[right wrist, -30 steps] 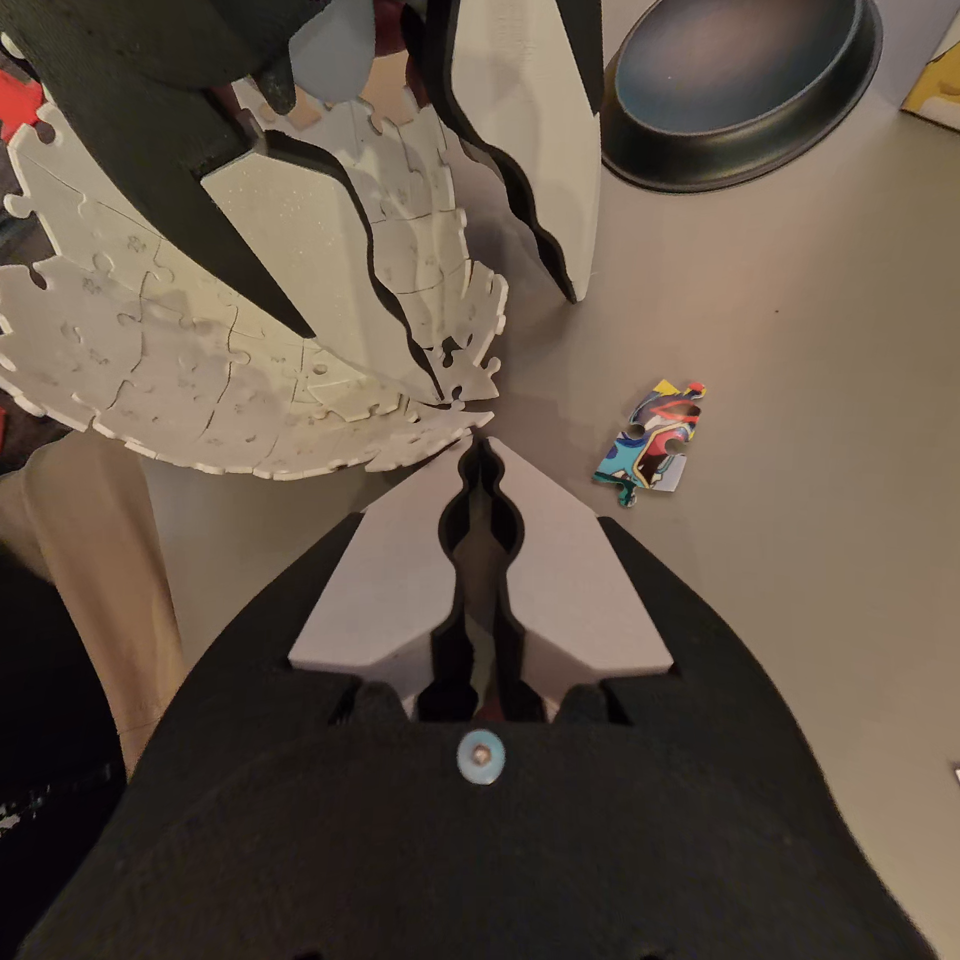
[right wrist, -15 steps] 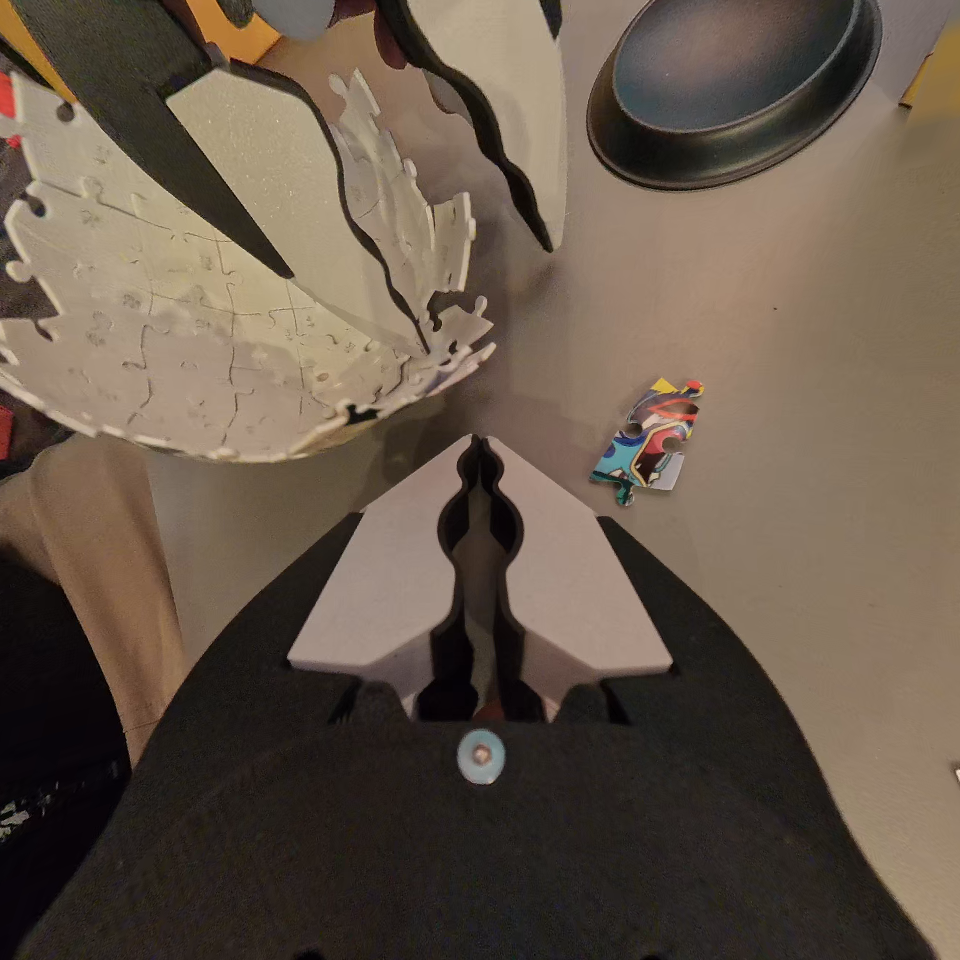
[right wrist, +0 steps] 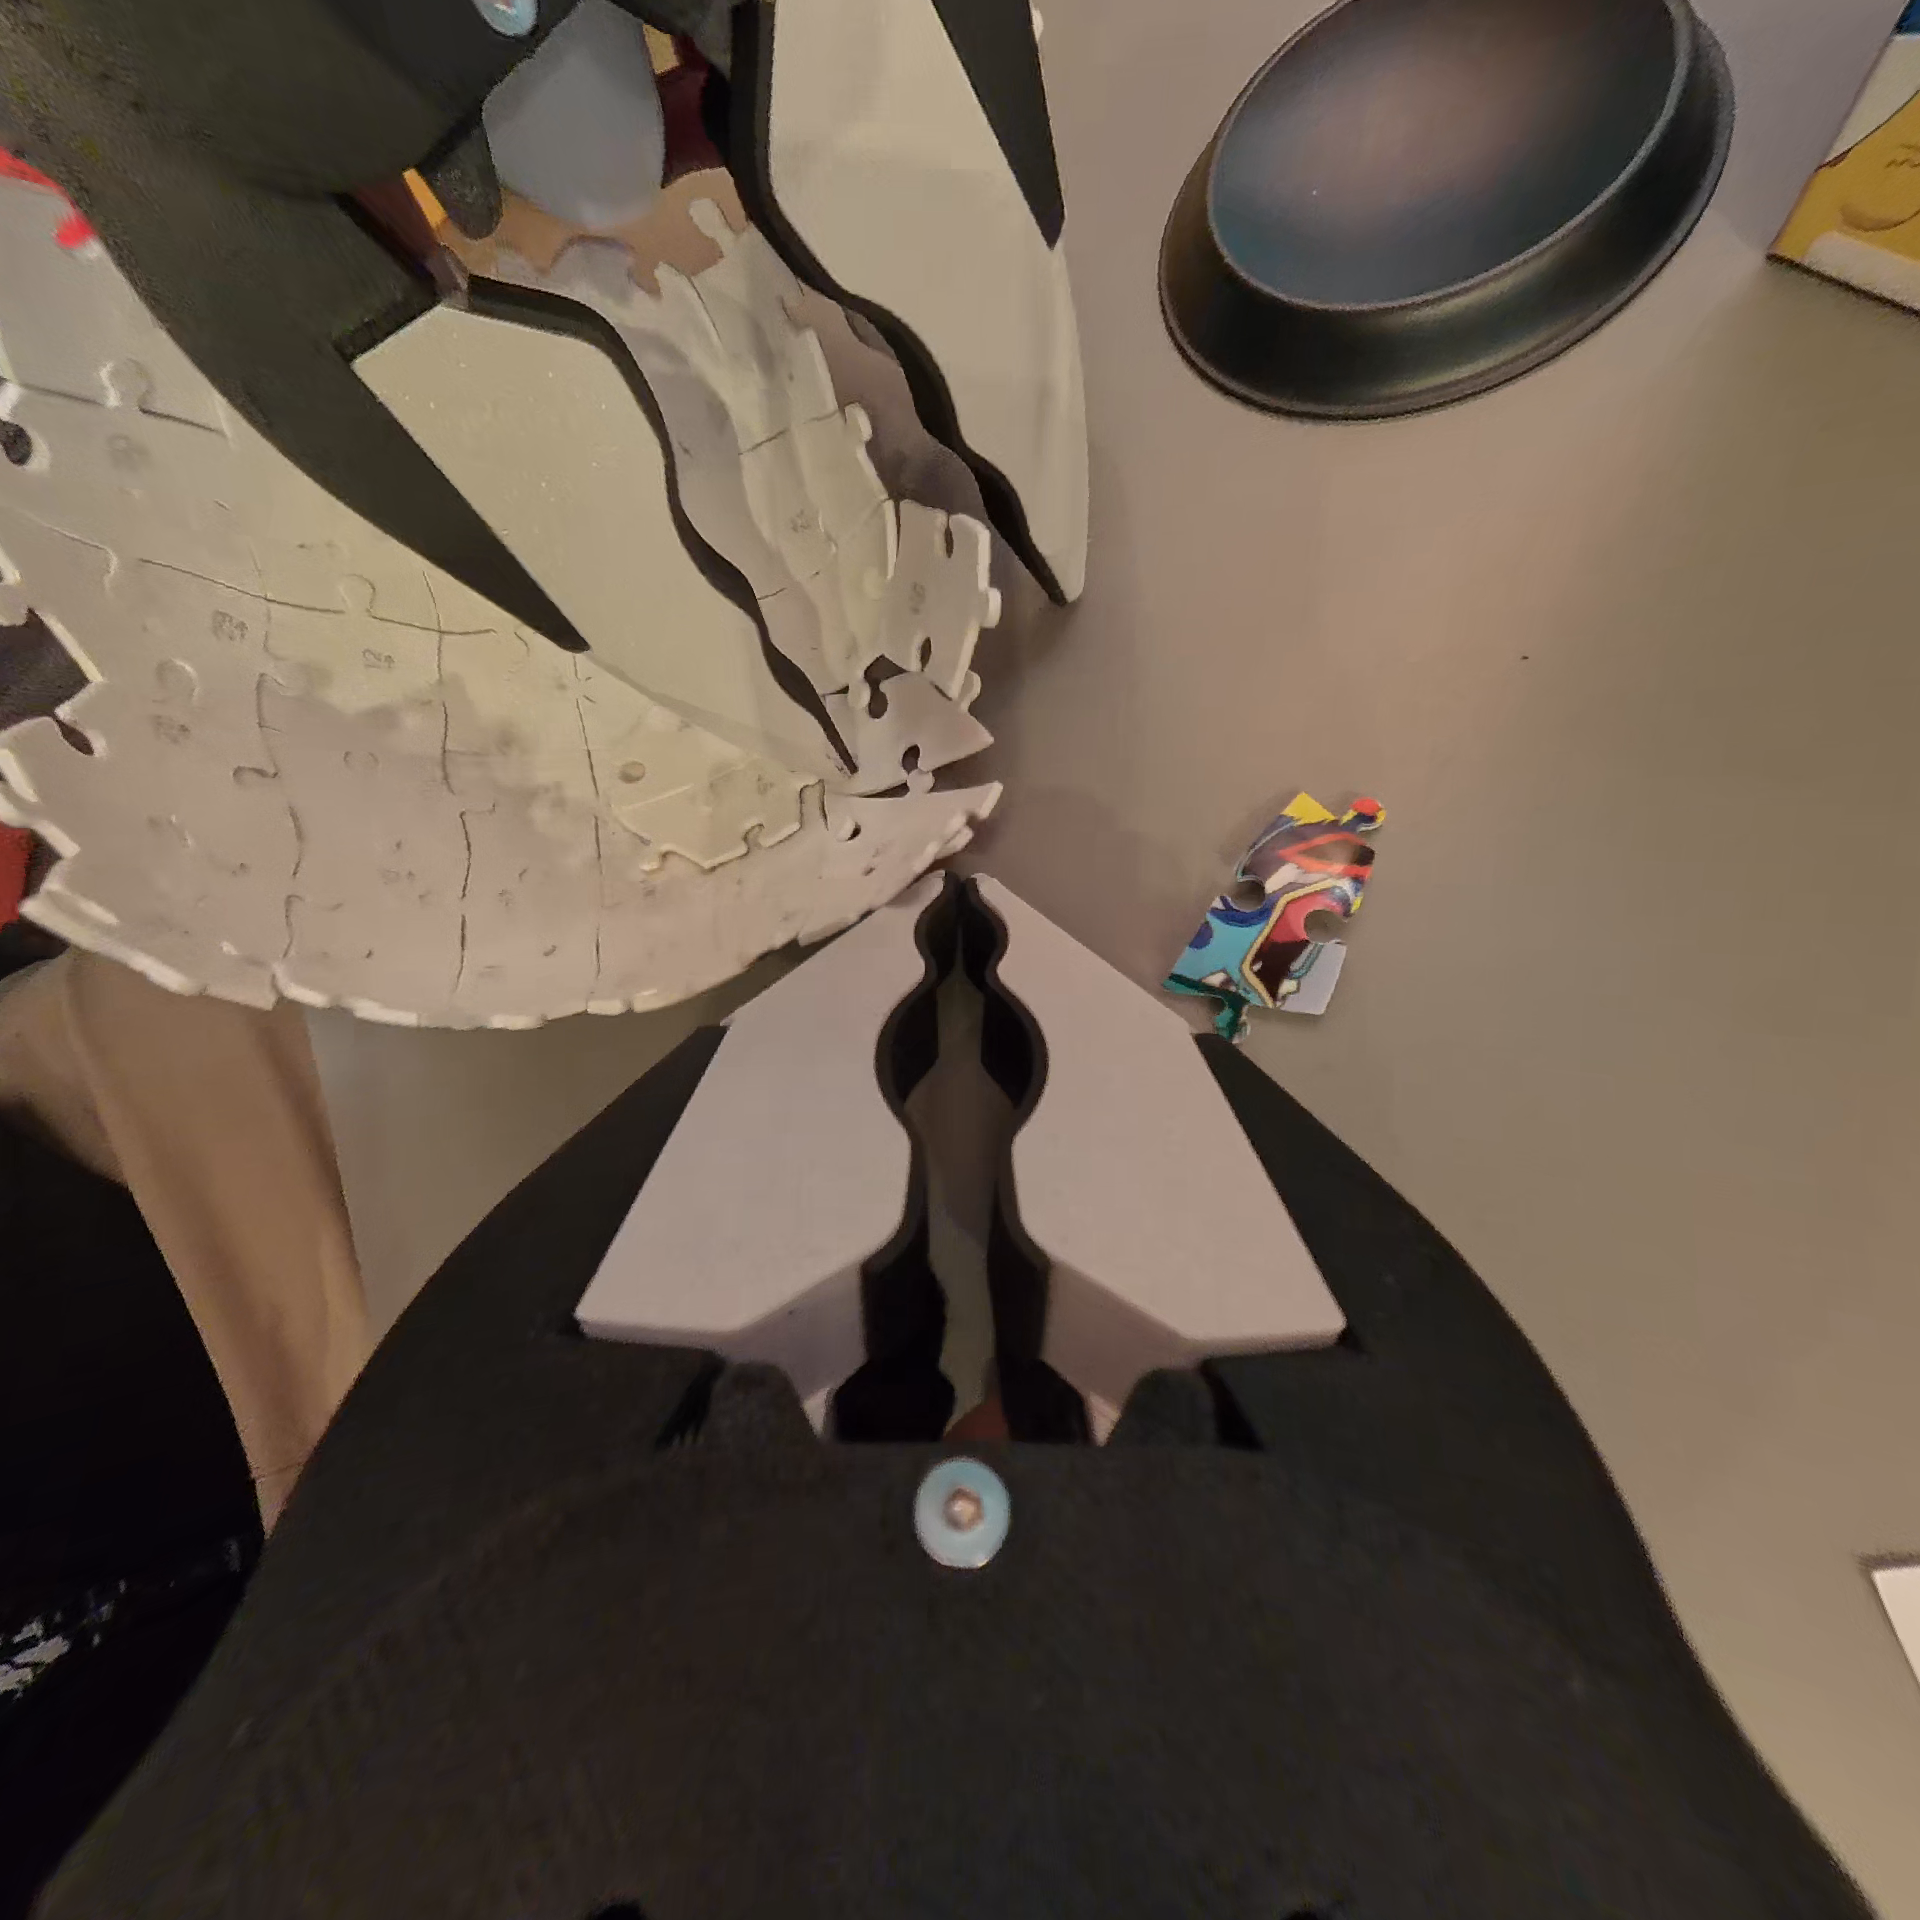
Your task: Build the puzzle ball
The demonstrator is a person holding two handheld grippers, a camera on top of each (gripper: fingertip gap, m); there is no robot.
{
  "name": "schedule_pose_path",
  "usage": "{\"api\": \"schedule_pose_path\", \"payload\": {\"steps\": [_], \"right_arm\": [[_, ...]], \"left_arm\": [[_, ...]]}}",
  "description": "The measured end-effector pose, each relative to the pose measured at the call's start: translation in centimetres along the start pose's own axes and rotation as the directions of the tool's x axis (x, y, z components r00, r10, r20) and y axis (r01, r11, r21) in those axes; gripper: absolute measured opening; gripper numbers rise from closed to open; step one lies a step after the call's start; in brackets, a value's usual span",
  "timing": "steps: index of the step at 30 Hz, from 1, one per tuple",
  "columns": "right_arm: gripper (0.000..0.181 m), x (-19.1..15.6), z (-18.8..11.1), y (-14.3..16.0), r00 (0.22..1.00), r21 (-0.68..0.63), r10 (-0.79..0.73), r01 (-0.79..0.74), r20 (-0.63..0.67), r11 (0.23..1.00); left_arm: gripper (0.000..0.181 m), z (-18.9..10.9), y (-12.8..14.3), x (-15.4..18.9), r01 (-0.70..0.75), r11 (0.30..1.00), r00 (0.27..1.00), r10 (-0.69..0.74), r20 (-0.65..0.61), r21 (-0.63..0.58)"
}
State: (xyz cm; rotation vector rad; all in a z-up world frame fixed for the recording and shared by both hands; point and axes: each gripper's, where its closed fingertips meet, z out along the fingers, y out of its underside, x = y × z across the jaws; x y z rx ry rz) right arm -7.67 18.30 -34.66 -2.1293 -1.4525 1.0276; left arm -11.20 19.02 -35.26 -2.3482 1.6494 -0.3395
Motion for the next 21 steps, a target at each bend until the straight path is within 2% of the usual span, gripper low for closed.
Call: {"api": "schedule_pose_path", "payload": {"steps": [6, 12, 17, 21], "right_arm": [[0.0, -0.1, 0.4, -0.1, 0.999, -0.013, 0.021, -0.02, 0.026, 1.0], [0.001, 0.2, -0.2, 0.1, 0.976, -0.027, 0.186, -0.185, 0.115, 0.982], [0.011, -0.1, -0.9, -0.5, 0.898, -0.031, 0.365, -0.369, 0.244, 0.929], [0.013, -0.6, -1.0, -0.9, 0.842, -0.07, 0.452, -0.453, 0.293, 0.889]], "left_arm": [[0.051, 0.0, -0.1, 0.1, -0.013, 1.0, 1.0, 0.013, -0.006, 0.005], [0.052, 0.1, -0.1, 0.1, -0.023, 1.0, 1.0, 0.023, -0.008, 0.009], [0.052, 0.1, -0.1, 0.1, -0.025, 1.0, 1.0, 0.026, -0.008, 0.013], [0.052, 0.1, -0.3, 0.3, -0.04, 0.999, 0.999, 0.04, -0.016, 0.008]]}}
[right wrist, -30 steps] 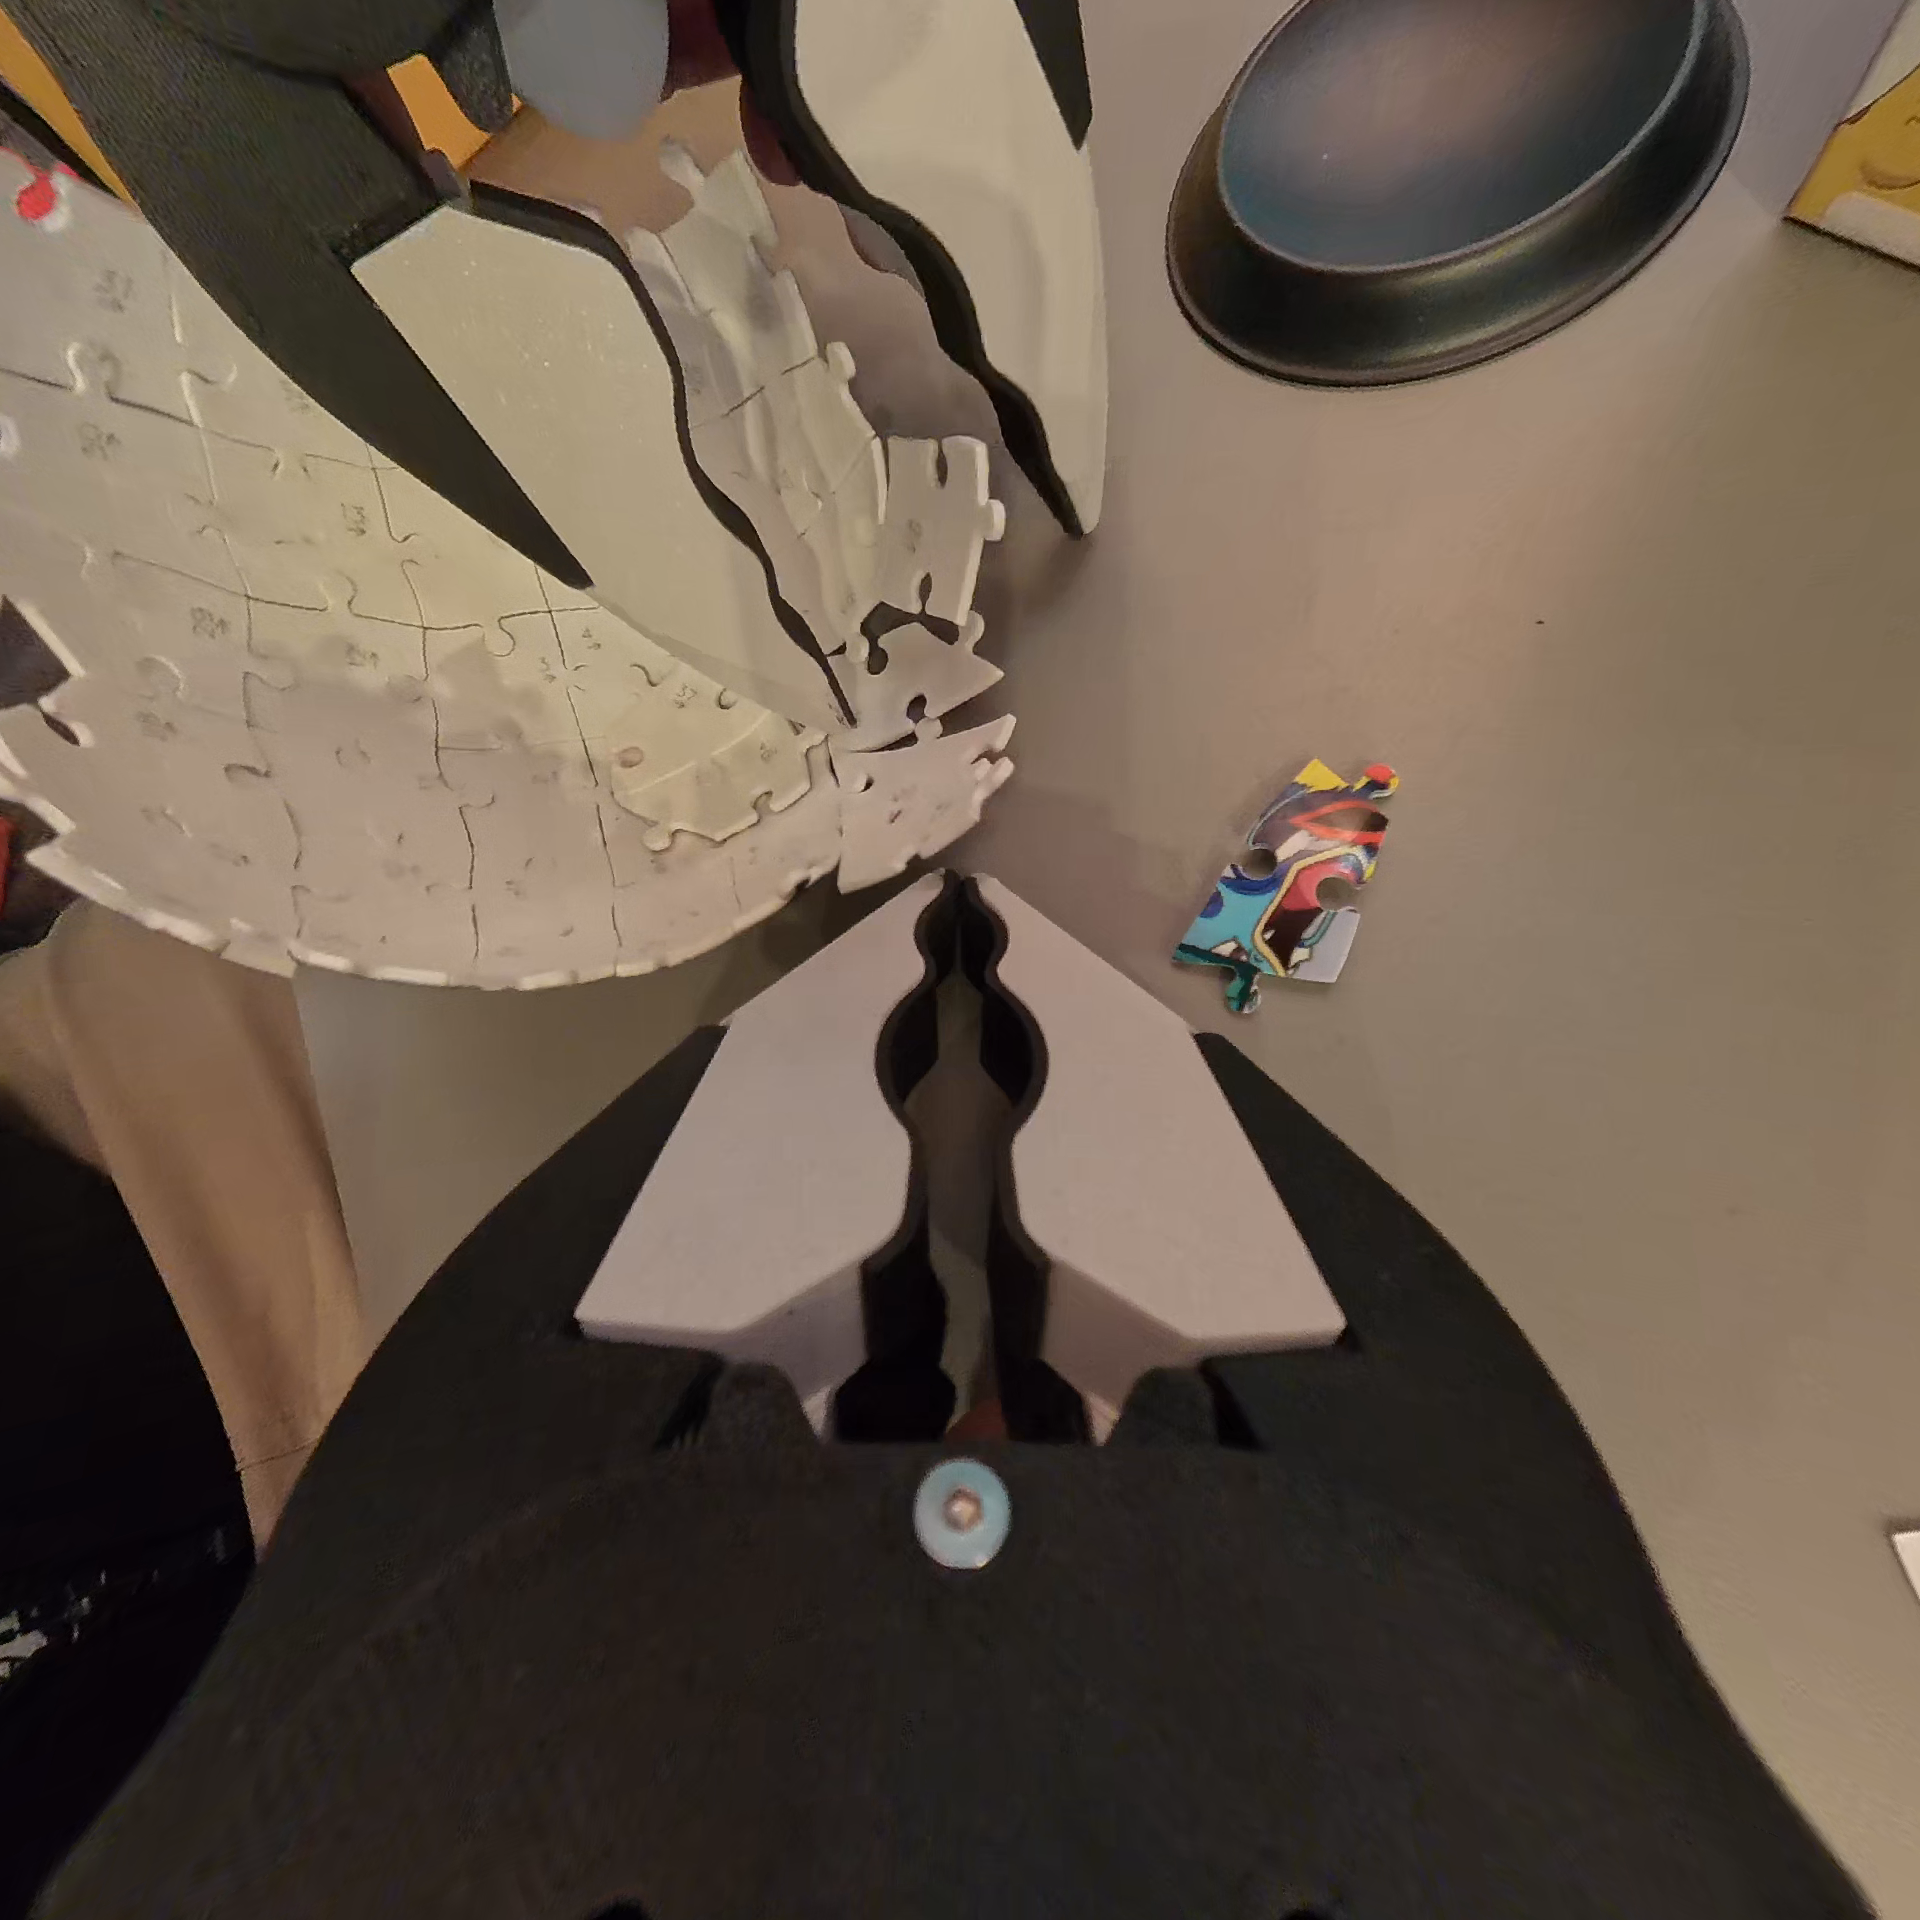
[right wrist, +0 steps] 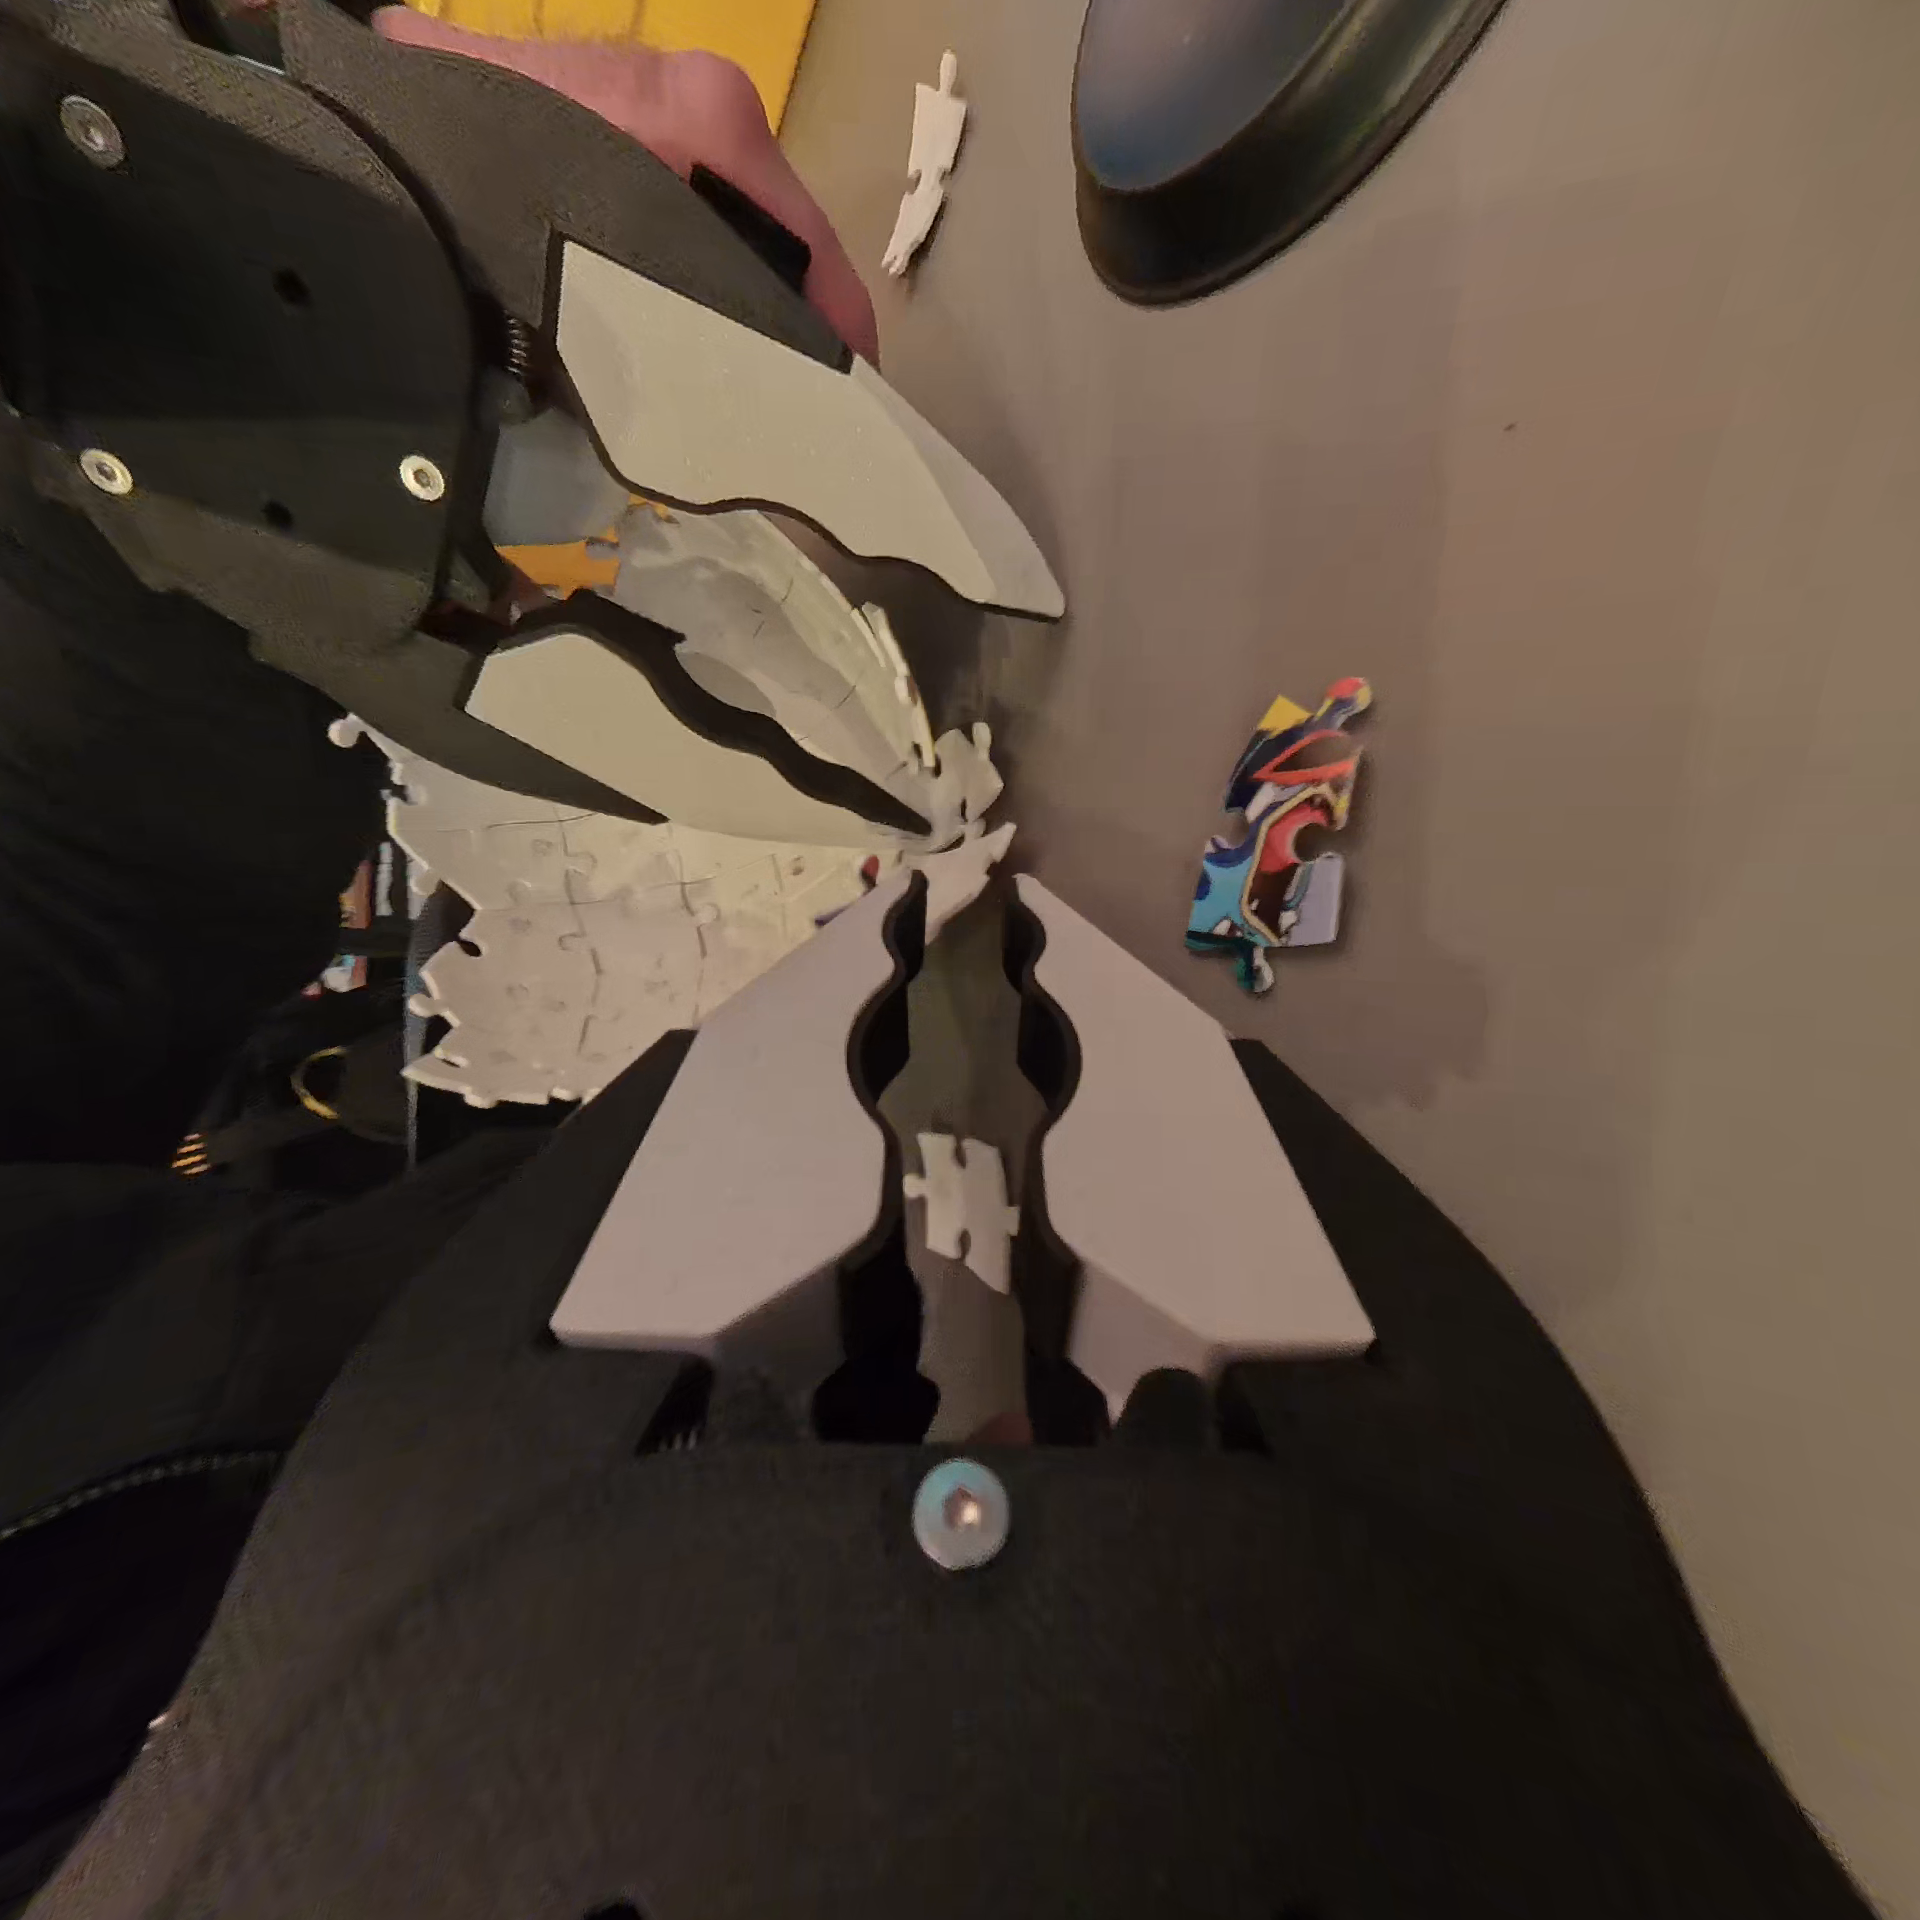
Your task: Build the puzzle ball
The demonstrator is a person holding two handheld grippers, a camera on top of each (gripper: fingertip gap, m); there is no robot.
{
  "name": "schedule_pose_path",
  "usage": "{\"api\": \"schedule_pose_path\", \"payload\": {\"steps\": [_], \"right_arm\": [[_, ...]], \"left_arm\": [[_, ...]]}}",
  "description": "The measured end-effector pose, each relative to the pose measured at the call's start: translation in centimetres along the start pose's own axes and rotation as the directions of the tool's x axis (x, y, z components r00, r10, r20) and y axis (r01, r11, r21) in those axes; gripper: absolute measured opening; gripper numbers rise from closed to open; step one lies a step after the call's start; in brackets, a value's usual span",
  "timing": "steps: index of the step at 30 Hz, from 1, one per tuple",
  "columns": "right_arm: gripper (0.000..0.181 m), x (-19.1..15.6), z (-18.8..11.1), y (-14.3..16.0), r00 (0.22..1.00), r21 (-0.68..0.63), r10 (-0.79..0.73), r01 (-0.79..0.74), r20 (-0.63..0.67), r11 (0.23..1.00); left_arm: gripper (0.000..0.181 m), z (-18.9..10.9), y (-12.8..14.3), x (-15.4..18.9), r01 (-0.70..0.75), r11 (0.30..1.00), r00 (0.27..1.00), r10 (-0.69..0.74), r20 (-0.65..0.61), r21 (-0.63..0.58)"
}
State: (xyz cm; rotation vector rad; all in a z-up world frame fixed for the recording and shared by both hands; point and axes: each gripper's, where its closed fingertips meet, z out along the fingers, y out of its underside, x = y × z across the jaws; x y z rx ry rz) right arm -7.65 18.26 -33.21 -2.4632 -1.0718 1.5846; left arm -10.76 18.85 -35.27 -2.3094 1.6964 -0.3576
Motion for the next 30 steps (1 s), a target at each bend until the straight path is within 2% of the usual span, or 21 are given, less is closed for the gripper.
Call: {"api": "schedule_pose_path", "payload": {"steps": [4, 6, 11, 16, 20, 24, 26, 30], "right_arm": [[0.017, 0.2, -0.5, -0.1, 0.997, 0.006, 0.075, -0.075, 0.016, 0.997], [0.025, 0.4, -0.6, 0.1, 0.995, 0.006, 0.099, -0.099, 0.012, 0.995], [0.024, -0.5, -0.2, 0.3, 0.993, -0.004, 0.114, -0.114, 0.024, 0.993], [0.026, -0.5, -1.6, -0.6, 0.994, 0.086, 0.11, -0.107, -0.027, 0.99], [0.037, -1.5, -1.1, 0.4, 0.991, 0.062, 0.13, -0.129, -0.006, 0.99], [0.032, -1.1, -0.2, 1.1, 0.991, 0.019, 0.12, -0.119, -0.065, 0.993], [0.025, -0.3, 0.4, 1.1, 0.987, 0.005, 0.109, -0.109, -0.121, 0.994], [0.011, -0.1, 1.5, 0.9, 0.984, 0.006, 0.116, -0.117, -0.138, 0.993]], "left_arm": [[0.052, 0.0, 0.0, 0.0, -0.01, 1.0, 1.0, 0.01, -0.002, 0.0], [0.052, 0.0, -0.1, 0.0, -0.014, 1.0, 1.0, 0.014, -0.004, 0.004], [0.052, 0.0, -0.1, 0.1, -0.026, 1.0, 1.0, 0.026, -0.01, 0.009], [0.052, 0.0, -0.1, 0.1, -0.033, 0.999, 0.999, 0.033, -0.012, 0.016], [0.052, 0.0, -0.1, 0.1, -0.04, 0.999, 0.999, 0.04, -0.012, 0.01], [0.052, 0.0, -0.1, 0.2, -0.048, 0.999, 0.999, 0.048, -0.017, 0.012], [0.052, 0.1, -0.1, 0.2, -0.053, 0.999, 0.998, 0.053, -0.018, 0.011], [0.052, 0.1, -0.1, 0.2, -0.058, 0.998, 0.998, 0.058, -0.019, 0.014]]}}
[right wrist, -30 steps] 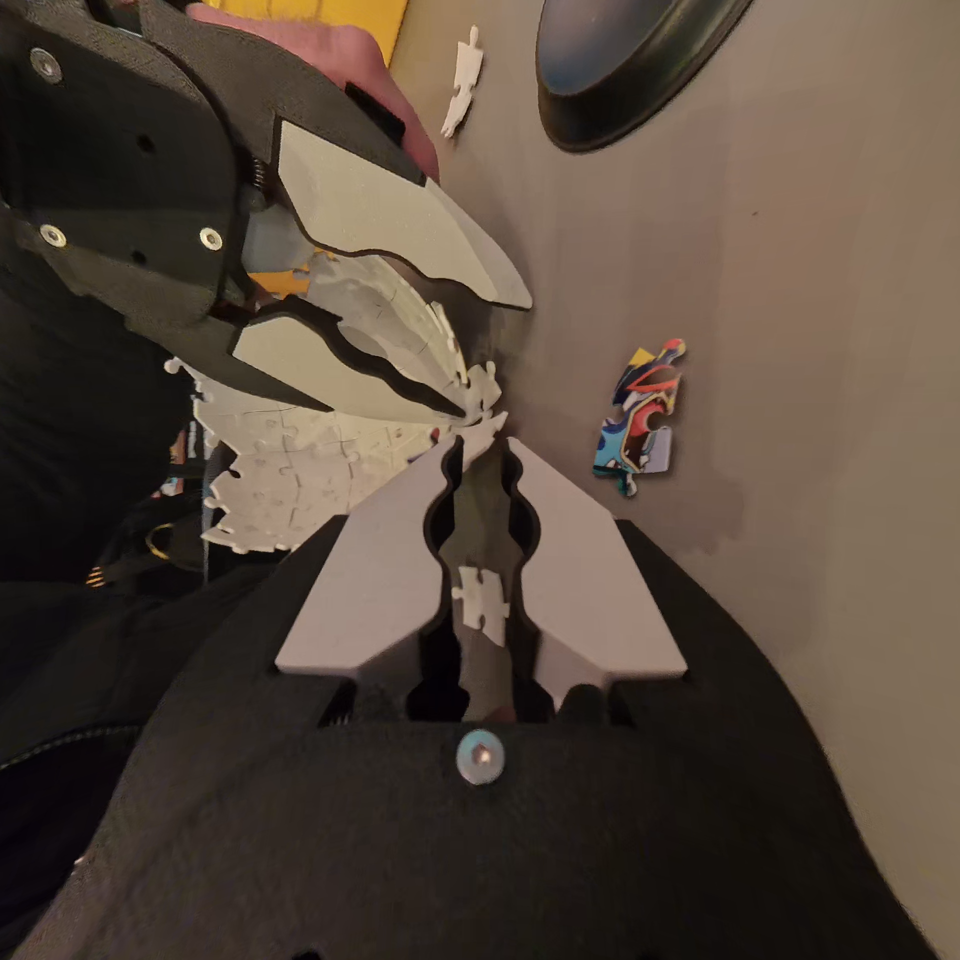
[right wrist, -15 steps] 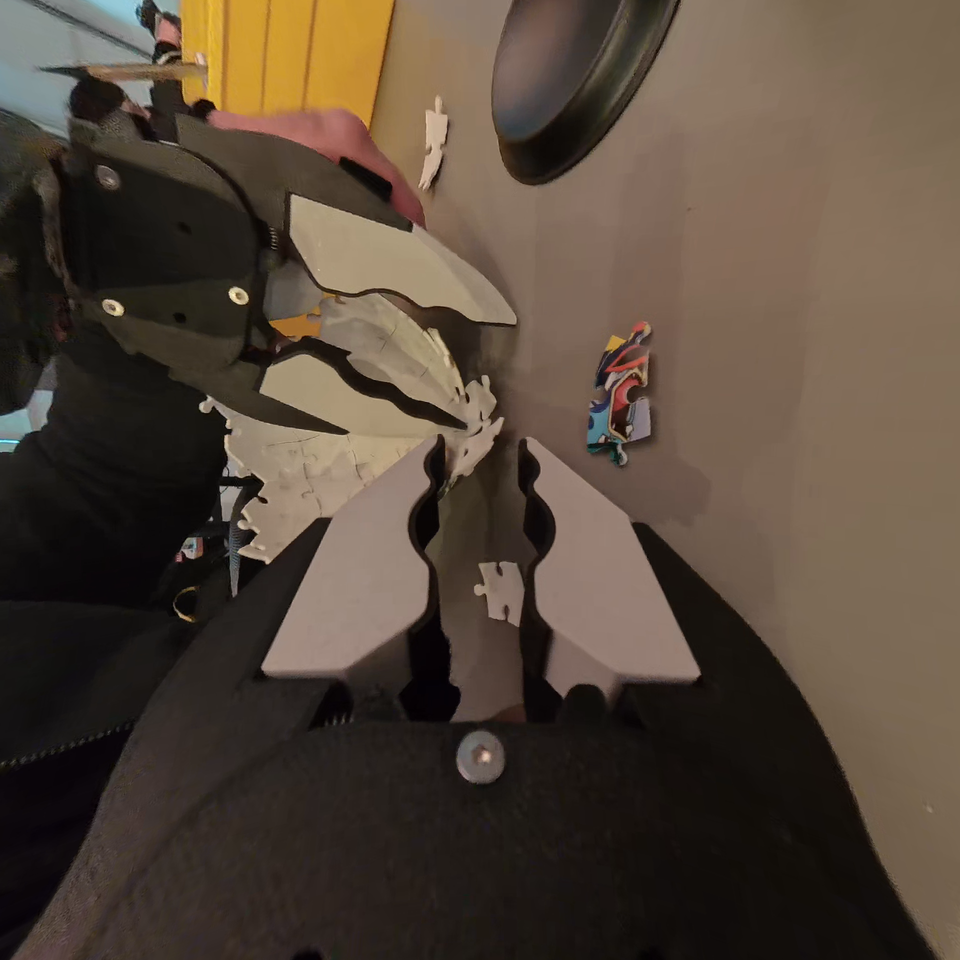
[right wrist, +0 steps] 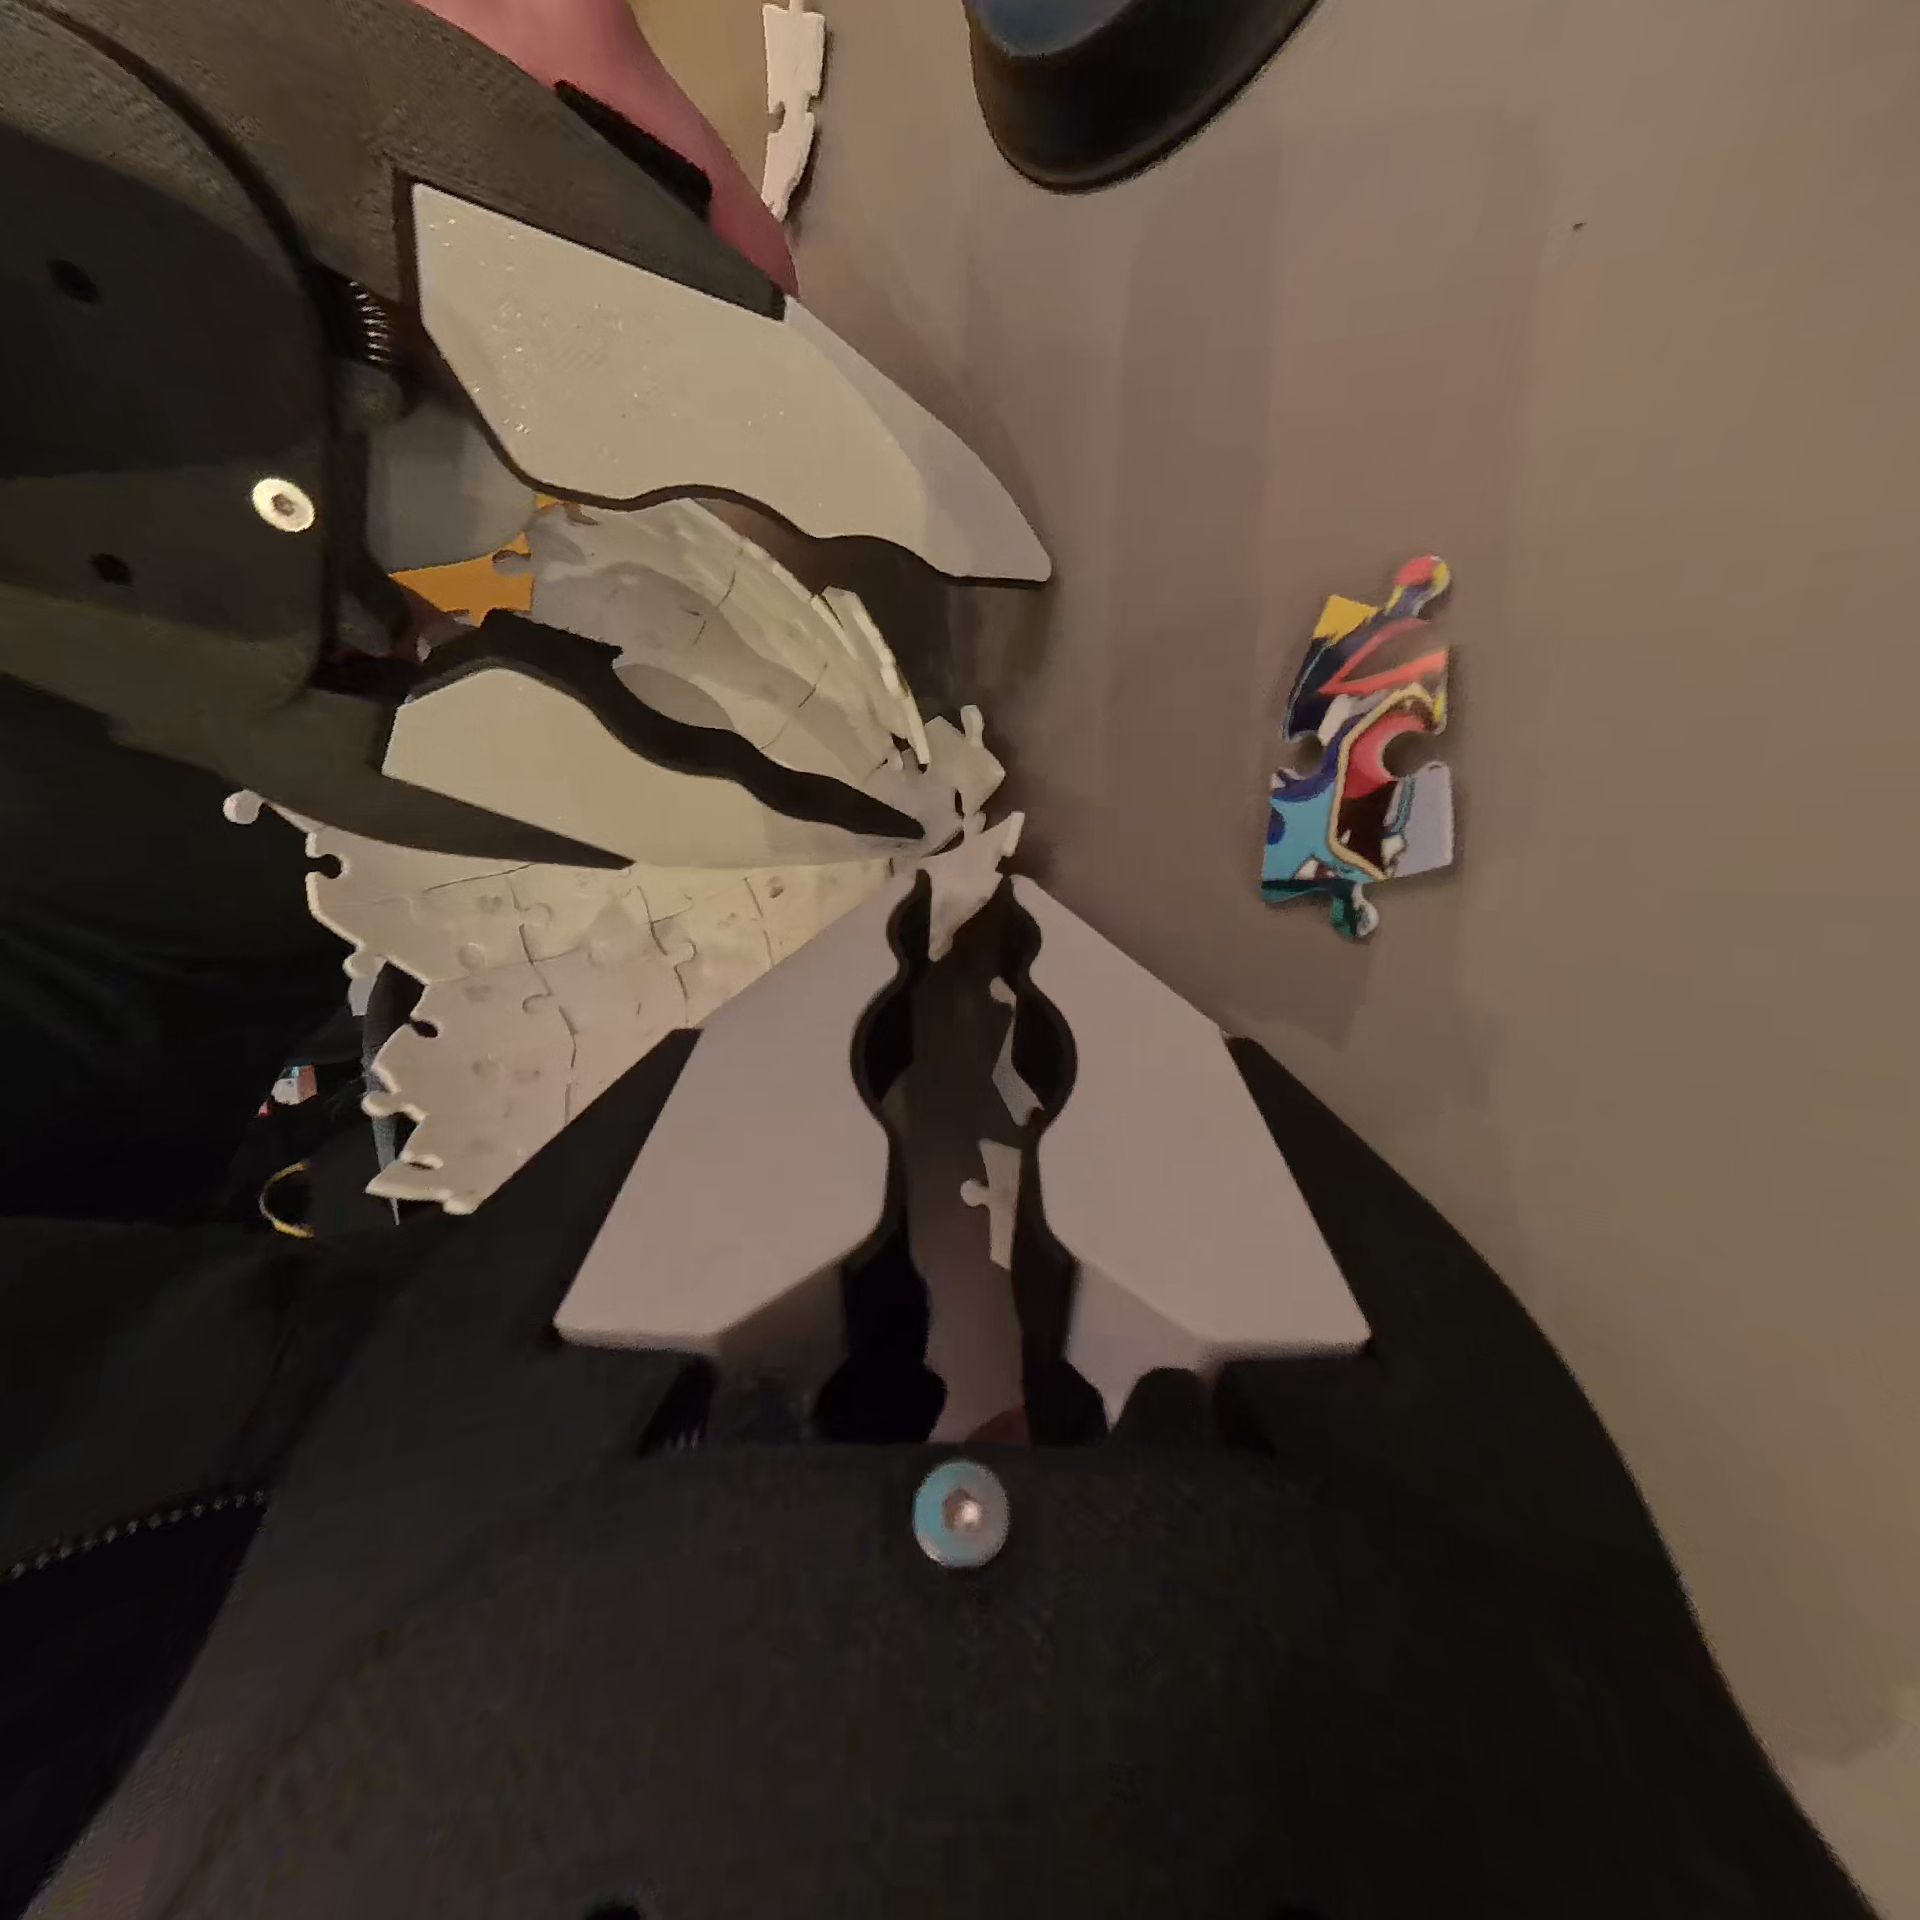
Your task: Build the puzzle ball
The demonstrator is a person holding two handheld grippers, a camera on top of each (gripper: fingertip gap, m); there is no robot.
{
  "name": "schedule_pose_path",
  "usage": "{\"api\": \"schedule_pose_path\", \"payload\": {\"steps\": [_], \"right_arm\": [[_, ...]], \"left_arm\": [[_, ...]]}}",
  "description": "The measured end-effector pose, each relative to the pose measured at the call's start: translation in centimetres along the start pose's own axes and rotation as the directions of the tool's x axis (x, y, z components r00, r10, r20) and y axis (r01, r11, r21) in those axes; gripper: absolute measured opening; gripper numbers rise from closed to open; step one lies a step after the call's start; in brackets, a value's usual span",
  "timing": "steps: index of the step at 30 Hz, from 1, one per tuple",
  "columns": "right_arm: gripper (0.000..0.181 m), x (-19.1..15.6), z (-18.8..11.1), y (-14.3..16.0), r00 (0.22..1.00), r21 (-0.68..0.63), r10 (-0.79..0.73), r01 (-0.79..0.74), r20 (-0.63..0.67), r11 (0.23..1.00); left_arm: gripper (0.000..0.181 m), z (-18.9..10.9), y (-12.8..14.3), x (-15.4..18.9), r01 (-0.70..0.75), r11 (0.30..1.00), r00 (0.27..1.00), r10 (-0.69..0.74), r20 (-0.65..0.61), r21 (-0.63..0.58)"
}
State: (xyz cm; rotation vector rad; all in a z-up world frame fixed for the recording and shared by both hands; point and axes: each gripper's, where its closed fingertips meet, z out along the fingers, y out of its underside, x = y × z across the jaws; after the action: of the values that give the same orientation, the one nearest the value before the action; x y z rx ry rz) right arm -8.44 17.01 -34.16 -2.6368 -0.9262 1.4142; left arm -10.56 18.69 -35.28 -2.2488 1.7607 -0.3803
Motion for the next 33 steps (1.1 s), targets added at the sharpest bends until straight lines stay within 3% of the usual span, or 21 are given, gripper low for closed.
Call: {"api": "schedule_pose_path", "payload": {"steps": [6, 24, 33], "right_arm": [[0.0, -0.07, 0.25, -0.41, 0.999, 0.037, -0.051, 0.051, -0.01, 0.998], [0.001, -0.44, 0.4, -0.54, 0.976, 0.034, -0.217, 0.217, -0.009, 0.976], [0.001, -0.44, 0.56, -0.79, 0.991, 0.042, -0.132, 0.131, 0.033, 0.991]], "left_arm": [[0.053, -0.03, -0.04, 0.06, 0.004, 1.0, 1.0, -0.004, -0.011, 0.013], [0.053, -0.11, -0.01, 0.12, 0.005, 0.999, 0.999, -0.004, -0.035, 0.038], [0.053, -0.09, 0.0, 0.08, -0.004, 0.999, 1.0, 0.005, -0.024, 0.044]]}}
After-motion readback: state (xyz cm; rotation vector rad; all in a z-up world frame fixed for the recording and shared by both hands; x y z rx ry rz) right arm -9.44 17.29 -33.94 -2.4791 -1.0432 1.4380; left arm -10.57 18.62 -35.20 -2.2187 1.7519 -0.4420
